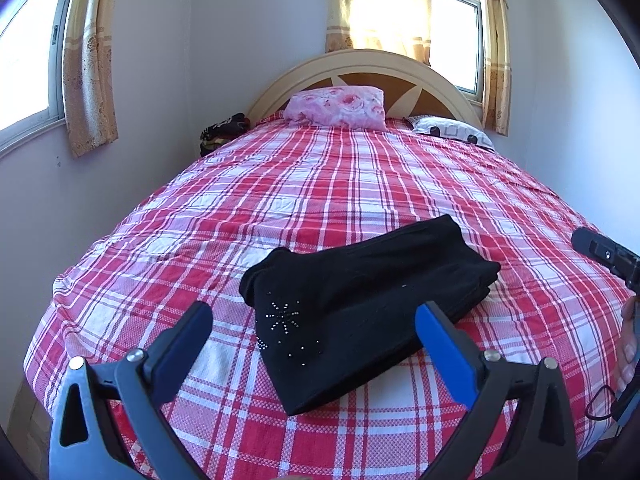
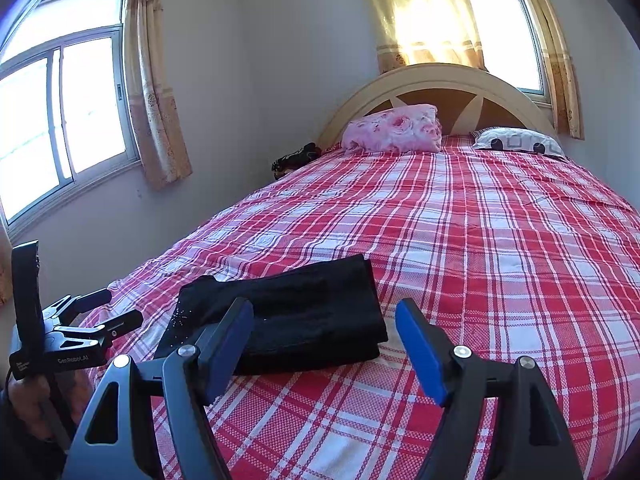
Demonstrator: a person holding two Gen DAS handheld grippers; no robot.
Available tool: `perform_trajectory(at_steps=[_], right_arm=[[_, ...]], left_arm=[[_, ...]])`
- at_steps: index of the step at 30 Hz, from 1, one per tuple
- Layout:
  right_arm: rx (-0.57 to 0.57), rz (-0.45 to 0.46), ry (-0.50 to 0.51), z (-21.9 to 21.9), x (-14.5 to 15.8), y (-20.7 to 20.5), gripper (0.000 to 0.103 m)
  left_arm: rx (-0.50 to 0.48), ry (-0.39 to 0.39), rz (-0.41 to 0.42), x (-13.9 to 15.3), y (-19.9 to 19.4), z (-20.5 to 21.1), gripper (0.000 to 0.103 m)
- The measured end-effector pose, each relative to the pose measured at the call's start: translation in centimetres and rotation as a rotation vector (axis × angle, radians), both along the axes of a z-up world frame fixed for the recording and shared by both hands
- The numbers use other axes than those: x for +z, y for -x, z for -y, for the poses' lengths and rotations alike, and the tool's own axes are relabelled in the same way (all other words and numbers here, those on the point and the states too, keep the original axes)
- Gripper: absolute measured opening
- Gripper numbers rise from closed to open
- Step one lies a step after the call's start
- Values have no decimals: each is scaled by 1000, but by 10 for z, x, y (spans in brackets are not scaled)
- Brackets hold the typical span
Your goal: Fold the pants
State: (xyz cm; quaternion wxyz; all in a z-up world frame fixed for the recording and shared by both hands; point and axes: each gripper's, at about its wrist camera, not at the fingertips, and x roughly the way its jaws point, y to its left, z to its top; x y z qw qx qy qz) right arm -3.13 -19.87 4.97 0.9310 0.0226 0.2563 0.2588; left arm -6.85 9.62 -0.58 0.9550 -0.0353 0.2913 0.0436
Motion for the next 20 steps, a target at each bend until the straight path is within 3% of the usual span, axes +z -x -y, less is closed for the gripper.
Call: perform_trajectory(at_steps=[11,20], right_arm=[[28,11,13,-8,2,5,75],[30,9,17,-12,2,6,75]], left_arm=[[15,2,-21,-4,-3,-1,103],[-19,-34,29,0,2,4,103]])
